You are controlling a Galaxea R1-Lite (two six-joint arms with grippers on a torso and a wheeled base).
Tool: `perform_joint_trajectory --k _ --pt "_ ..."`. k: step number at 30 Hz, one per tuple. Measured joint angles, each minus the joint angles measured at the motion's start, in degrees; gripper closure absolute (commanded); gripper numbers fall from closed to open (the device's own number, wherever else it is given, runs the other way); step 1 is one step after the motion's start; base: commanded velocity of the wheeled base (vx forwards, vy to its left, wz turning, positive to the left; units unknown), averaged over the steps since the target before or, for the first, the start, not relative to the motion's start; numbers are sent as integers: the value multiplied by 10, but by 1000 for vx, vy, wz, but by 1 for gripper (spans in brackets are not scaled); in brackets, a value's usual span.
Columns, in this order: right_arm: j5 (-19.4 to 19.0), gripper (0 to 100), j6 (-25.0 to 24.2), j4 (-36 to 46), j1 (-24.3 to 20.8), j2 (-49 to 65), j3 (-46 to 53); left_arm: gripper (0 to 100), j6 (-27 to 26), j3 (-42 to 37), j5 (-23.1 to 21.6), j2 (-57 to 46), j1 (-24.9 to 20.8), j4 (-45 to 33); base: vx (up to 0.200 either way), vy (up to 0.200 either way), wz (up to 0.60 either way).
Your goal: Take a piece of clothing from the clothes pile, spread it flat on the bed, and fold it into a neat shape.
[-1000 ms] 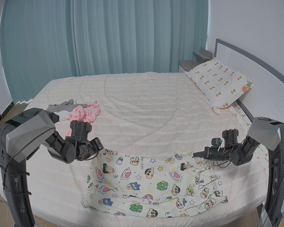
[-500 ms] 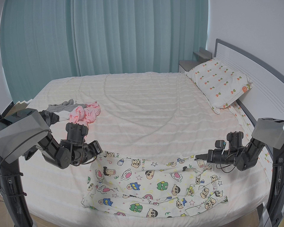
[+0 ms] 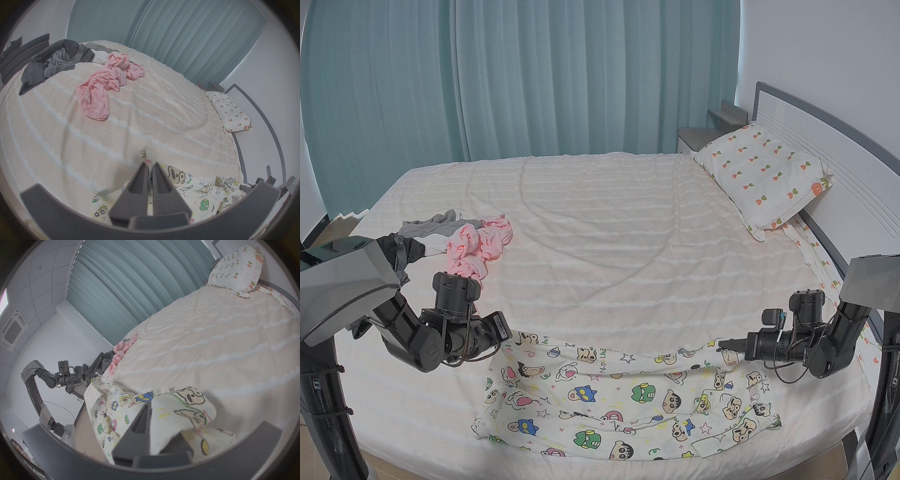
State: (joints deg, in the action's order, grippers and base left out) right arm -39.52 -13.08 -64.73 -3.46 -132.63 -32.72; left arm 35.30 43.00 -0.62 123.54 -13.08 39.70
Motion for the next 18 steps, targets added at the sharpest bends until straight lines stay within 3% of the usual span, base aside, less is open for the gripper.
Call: perform_joint_trajectory --k 18 --pt "16 100 84 -102 -4 -9 162 100 -24 -127 -1 3 -17 85 0 0 0"
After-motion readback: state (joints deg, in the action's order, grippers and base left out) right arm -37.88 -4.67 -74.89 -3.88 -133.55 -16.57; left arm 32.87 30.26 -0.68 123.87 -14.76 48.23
